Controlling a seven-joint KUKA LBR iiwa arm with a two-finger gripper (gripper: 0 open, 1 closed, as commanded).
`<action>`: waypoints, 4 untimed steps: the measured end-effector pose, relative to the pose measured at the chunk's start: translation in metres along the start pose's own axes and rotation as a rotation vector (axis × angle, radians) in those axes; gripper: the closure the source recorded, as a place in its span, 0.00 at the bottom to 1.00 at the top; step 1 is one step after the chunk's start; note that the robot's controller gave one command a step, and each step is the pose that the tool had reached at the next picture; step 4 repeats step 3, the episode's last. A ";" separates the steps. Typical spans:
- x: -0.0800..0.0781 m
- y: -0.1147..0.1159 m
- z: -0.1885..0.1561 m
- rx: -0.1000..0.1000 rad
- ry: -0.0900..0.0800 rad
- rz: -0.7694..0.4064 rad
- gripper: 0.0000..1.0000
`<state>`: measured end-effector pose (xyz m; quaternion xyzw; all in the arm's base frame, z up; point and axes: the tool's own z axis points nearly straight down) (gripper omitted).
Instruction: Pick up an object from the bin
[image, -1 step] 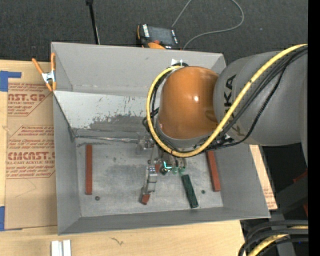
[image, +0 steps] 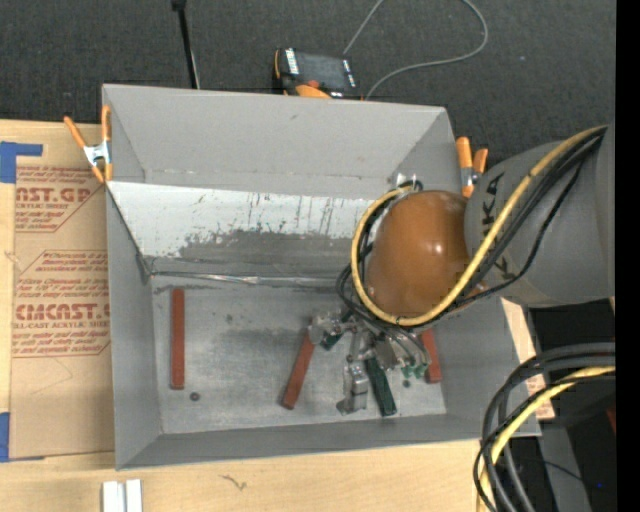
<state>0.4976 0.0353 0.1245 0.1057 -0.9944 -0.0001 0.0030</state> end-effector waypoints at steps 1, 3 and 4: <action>-0.023 0.042 0.056 -0.001 -0.004 -0.412 0.00; -0.013 0.007 -0.092 0.006 -0.011 -0.843 1.00; -0.013 0.007 -0.092 0.006 -0.011 -0.843 1.00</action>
Offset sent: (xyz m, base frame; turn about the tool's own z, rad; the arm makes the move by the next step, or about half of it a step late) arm 0.0146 0.0443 -0.0545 -0.4094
